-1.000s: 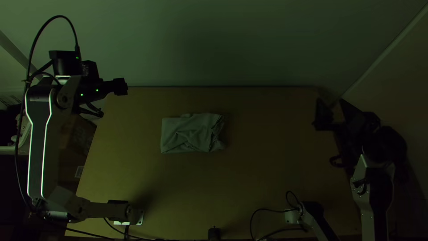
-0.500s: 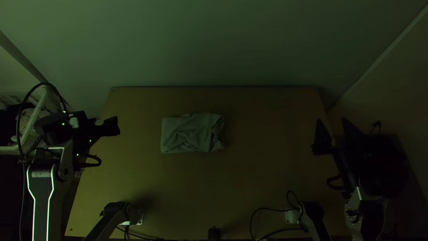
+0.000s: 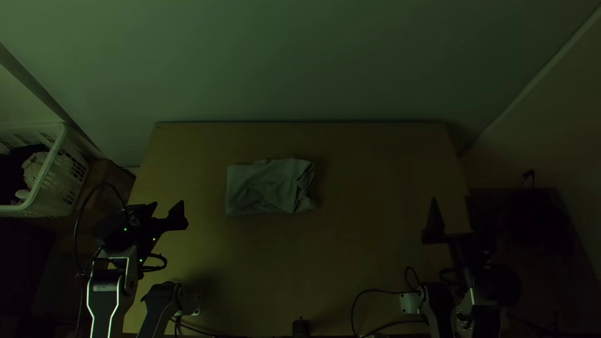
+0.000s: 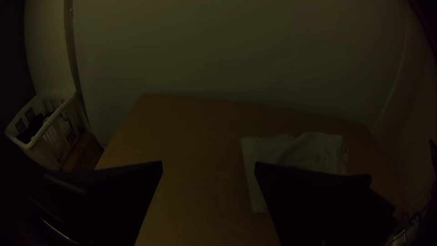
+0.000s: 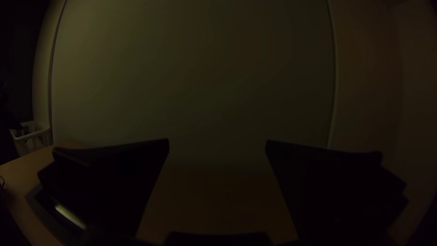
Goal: Fold the t-shirt
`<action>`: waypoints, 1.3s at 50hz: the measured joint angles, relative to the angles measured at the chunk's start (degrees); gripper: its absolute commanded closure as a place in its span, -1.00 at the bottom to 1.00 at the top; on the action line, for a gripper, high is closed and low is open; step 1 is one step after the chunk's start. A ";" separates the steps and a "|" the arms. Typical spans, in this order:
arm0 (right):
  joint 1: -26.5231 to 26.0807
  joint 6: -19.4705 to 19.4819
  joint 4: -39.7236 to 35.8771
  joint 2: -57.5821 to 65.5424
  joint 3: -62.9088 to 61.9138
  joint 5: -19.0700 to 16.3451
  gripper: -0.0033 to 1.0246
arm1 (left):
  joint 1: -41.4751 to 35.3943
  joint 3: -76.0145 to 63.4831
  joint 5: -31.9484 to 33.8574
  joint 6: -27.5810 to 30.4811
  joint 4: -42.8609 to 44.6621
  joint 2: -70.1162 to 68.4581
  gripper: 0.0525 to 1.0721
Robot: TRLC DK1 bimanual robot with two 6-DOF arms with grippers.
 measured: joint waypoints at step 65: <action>-3.45 5.03 5.46 -3.67 -22.10 0.17 -0.91 | 2.29 -31.34 0.17 -1.49 28.61 -23.30 -0.91</action>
